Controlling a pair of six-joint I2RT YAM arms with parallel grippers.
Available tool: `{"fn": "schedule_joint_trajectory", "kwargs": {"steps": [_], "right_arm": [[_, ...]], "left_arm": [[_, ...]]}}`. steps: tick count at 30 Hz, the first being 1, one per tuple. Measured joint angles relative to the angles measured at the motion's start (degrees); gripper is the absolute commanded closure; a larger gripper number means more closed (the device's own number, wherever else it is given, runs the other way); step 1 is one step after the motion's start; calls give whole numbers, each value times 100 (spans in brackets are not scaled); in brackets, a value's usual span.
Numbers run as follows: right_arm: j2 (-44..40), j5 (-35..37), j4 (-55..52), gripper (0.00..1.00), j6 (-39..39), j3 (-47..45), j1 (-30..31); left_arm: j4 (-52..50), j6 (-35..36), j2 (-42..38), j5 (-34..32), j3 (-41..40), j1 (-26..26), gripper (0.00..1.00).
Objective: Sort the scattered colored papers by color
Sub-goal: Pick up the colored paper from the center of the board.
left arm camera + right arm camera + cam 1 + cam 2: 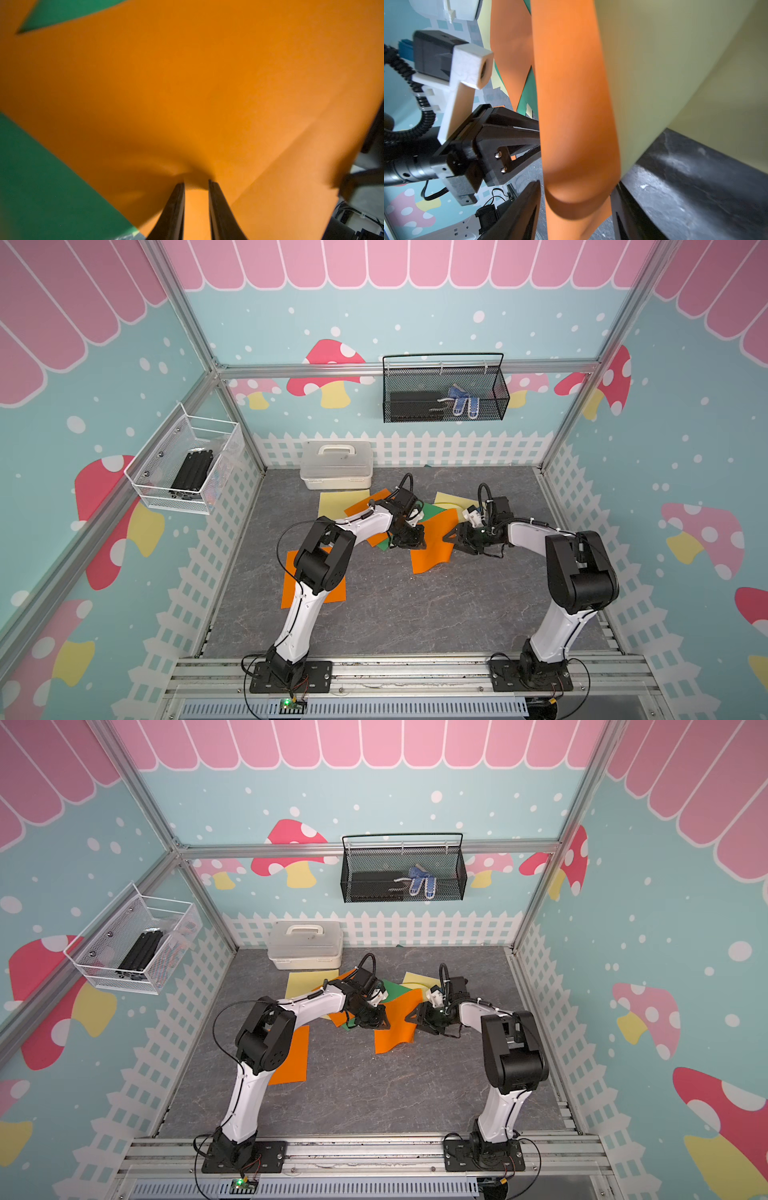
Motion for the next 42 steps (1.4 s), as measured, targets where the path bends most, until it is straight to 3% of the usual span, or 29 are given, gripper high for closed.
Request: {"fn": "schedule_joint_trajectory", "kwargs": {"steps": [21, 34, 42], "right_arm": [[-415, 280, -433, 46, -459, 13, 2], [-461, -601, 225, 47, -293, -15, 13], [-461, -544, 63, 46, -367, -116, 81]], "left_arm": [[-2, 17, 2, -7, 0, 0, 75], [-2, 17, 4, -7, 0, 0, 75], [-4, 20, 4, -11, 2, 0, 75]]}}
